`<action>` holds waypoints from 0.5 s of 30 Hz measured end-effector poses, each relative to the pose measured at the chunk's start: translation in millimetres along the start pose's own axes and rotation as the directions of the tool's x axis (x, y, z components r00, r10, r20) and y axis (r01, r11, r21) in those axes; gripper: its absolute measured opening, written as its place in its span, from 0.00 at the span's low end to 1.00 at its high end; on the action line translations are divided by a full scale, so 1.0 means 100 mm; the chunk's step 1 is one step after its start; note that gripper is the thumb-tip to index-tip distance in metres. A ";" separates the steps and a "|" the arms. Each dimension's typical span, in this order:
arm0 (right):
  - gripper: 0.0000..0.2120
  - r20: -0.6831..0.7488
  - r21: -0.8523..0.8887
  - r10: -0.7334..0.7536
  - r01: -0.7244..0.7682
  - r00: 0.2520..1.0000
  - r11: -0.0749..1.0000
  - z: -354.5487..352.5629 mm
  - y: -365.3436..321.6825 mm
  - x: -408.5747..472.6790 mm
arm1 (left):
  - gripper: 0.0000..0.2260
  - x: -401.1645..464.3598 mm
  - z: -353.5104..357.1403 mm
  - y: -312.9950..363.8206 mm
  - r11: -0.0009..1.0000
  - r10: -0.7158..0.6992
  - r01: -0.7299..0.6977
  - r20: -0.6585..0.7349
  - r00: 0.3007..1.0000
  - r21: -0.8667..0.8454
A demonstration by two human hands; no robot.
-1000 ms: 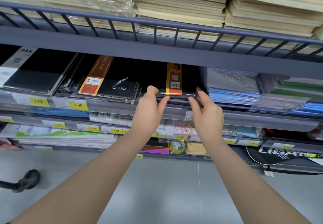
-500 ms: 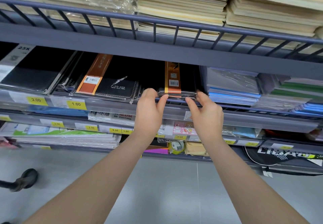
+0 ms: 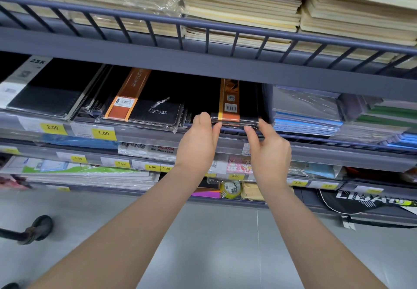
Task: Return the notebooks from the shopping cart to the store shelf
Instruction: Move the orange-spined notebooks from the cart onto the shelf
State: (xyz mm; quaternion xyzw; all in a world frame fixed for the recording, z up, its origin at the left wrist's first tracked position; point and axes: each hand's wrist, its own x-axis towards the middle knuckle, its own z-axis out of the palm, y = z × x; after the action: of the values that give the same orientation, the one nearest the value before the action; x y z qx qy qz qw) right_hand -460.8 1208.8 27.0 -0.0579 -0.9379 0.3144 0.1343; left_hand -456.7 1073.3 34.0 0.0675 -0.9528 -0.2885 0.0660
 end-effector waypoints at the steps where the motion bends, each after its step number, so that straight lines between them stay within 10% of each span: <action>1: 0.21 0.007 0.005 0.001 -0.001 1.000 1.000 0.00 0.00 0.00 | 0.11 -0.01 -0.01 0.00 1.000 -0.005 0.005 0.007 1.000 0.001; 15: 0.23 0.111 0.070 -0.143 0.136 0.984 0.988 -0.60 -0.33 -0.22 | 0.27 -0.37 -0.69 0.11 0.974 0.129 -0.105 0.112 0.985 -0.199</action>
State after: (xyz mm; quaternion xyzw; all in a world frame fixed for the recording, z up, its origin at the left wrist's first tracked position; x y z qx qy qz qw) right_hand -423.2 1212.9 88.1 0.0303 -0.9357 0.3361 0.1033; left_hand -409.7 1051.8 93.7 -0.0138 -0.9251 -0.3783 0.0299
